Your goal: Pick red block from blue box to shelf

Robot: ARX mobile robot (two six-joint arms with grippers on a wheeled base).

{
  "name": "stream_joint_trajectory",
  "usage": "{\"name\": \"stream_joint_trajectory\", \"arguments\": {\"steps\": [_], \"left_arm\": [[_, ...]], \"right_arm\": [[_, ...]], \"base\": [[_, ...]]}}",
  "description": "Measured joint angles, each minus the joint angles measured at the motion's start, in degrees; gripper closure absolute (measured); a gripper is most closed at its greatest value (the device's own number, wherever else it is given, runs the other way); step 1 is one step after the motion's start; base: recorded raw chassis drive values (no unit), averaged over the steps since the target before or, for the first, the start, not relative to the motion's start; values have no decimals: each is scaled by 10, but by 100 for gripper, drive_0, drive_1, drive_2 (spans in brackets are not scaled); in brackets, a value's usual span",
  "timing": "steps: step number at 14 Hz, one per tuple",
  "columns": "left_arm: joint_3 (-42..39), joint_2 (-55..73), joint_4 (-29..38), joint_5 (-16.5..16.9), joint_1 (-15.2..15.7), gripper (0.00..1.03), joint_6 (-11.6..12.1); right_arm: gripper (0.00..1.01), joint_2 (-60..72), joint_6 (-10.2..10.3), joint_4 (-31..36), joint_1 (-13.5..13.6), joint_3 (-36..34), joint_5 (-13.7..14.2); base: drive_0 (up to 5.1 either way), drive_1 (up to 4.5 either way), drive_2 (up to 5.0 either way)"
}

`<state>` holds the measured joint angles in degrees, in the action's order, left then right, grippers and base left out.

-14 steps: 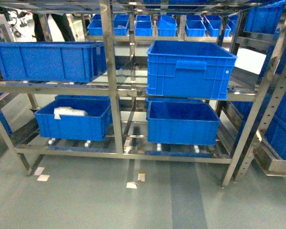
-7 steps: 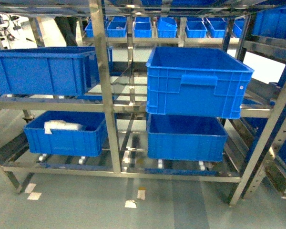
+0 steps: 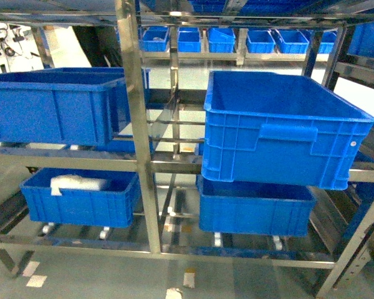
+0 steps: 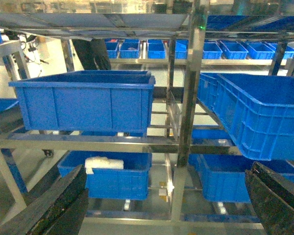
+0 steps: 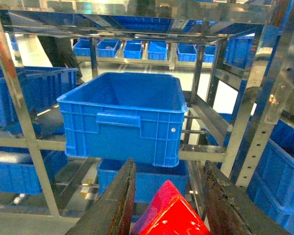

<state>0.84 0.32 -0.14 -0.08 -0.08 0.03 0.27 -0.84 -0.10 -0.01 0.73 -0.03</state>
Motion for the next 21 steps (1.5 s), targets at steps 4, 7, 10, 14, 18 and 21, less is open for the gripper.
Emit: {"name": "stream_joint_trajectory", "arguments": {"steps": [4, 7, 10, 14, 18, 21], "left_arm": [[0, 0, -2, 0, 0, 5, 0], [0, 0, 0, 1, 0, 5, 0], [0, 0, -3, 1, 0, 5, 0], [0, 0, -2, 0, 0, 5, 0], [0, 0, -1, 0, 0, 5, 0], [0, 0, -1, 0, 0, 5, 0]], "right_arm": [[66, 0, 0, -2, 0, 0, 0], [66, 0, 0, -1, 0, 0, 0], [66, 0, 0, -3, 0, 0, 0], [66, 0, 0, -3, 0, 0, 0], [66, 0, 0, -1, 0, 0, 0], [66, 0, 0, -1, 0, 0, 0]], "base": [[2, 429, -426], [4, 431, -423], [-1, 426, -428], [1, 107, -106], [0, 0, 0], [0, 0, 0]]}}
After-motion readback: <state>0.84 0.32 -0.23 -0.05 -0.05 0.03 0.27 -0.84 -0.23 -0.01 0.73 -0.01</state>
